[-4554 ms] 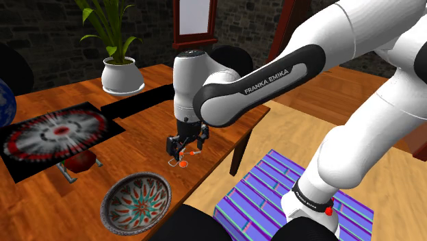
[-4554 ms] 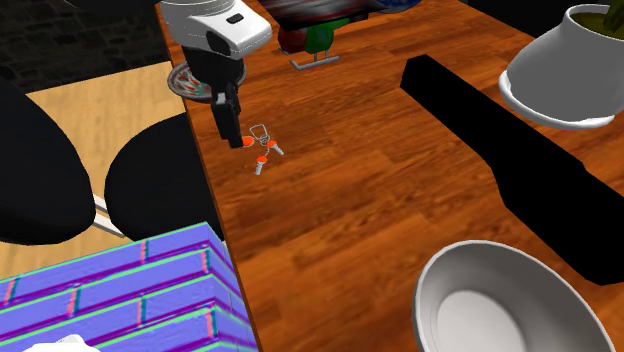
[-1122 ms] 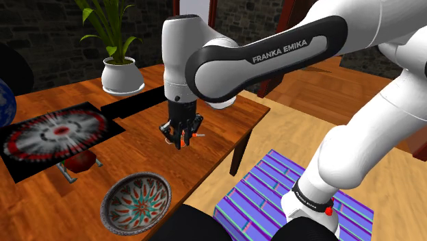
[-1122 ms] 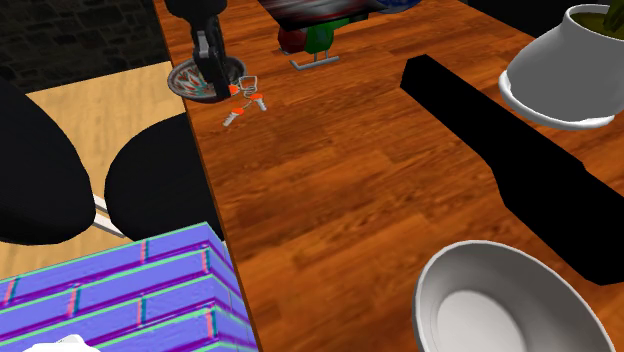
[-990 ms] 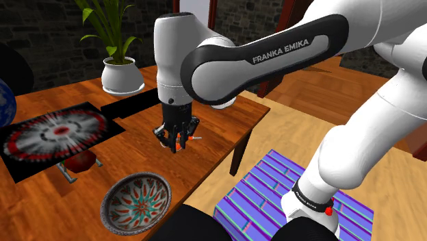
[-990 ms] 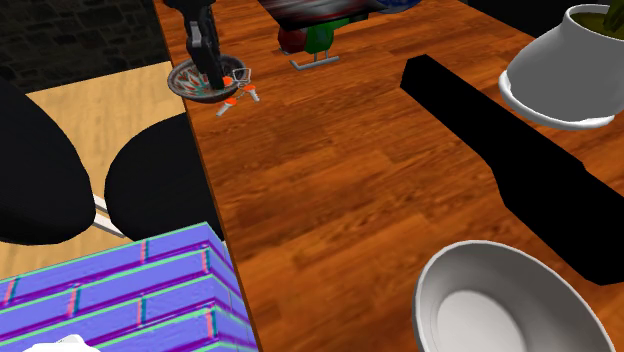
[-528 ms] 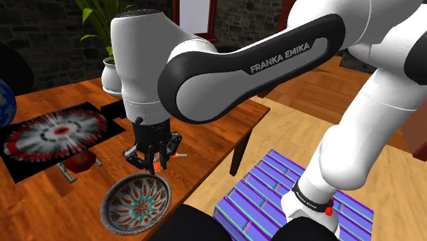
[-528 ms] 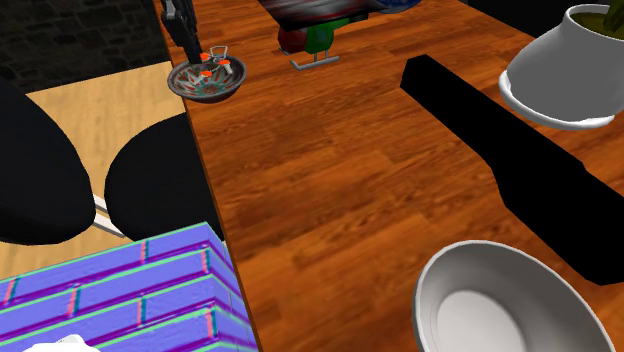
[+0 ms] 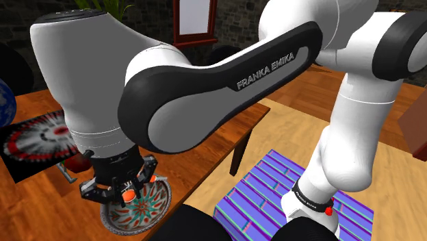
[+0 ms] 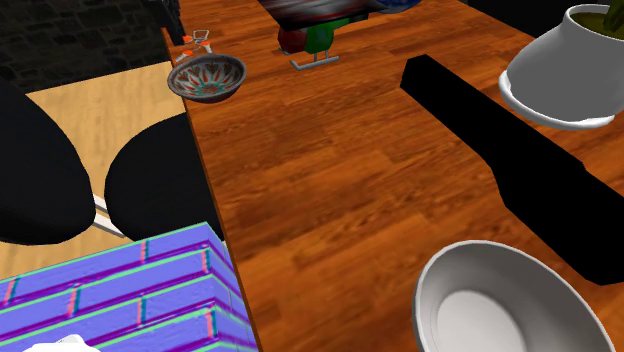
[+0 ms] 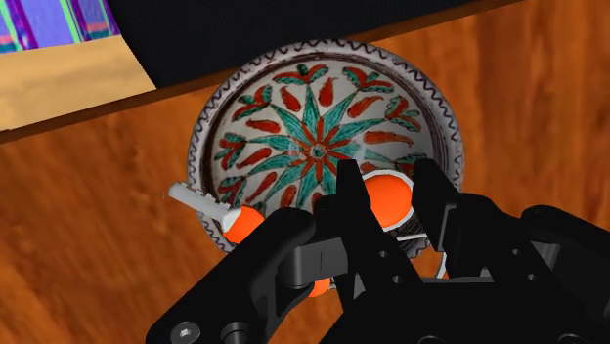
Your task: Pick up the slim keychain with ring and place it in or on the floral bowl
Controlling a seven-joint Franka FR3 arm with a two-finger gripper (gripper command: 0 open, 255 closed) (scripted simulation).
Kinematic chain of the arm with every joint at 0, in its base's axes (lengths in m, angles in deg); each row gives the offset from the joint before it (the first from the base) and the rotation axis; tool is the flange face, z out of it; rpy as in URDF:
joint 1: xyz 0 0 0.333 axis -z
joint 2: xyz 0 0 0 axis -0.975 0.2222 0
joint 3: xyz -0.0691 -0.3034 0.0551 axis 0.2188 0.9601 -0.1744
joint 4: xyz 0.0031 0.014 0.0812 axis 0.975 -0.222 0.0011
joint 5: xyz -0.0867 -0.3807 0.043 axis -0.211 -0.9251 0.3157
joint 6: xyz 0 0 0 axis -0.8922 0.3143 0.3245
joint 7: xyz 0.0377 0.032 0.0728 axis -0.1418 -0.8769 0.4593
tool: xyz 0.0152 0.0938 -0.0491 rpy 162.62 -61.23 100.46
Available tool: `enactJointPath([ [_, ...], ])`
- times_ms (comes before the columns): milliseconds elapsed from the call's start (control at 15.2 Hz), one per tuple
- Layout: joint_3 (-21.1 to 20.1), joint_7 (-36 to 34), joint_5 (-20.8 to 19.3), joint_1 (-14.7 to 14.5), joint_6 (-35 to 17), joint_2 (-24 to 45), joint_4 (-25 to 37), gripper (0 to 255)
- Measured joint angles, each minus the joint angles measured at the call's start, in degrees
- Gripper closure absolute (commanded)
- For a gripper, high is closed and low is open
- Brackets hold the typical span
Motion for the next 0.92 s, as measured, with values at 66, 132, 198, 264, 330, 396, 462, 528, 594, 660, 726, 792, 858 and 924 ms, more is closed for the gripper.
enactJointPath([
  [66,0.05,-0.36,-0.35,-0.22,-0.51,0.44,-0.20,255],
  [132,0.11,-0.74,-0.77,-0.47,-1.03,0.96,-0.36,255],
  [198,0.14,-0.73,-0.76,-0.38,-1.62,0.90,-1.01,255],
  [264,0.21,-0.97,-1.04,-0.51,-2.27,1.24,-1.41,255],
  [330,0.30,-1.23,-1.39,-0.65,-2.97,1.65,-1.83,255],
  [396,0.38,-1.29,-1.53,-0.62,-3.73,1.79,-2.50,255],
  [462,0.49,-1.49,-1.85,-0.71,-4.51,2.16,-3.01,255],
  [528,0.59,-1.60,-2.09,-0.75,-5.10,2.43,-3.41,255],
  [594,0.68,-1.83,-2.39,-0.87,-5.80,2.76,-3.86,255],
  [660,0.79,-2.02,-2.69,-0.98,-6.36,3.12,-4.16,255],
  [726,0.89,-2.23,-2.96,-1.07,-7.06,3.41,-4.66,255],
  [792,1.01,-2.37,-3.23,-1.11,-7.79,3.68,-5.20,255],
  [858,1.13,-2.65,-3.58,-1.27,-8.40,4.09,-5.51,255],
  [924,1.19,-2.72,-3.71,-1.30,-8.69,4.23,-5.70,255],
])
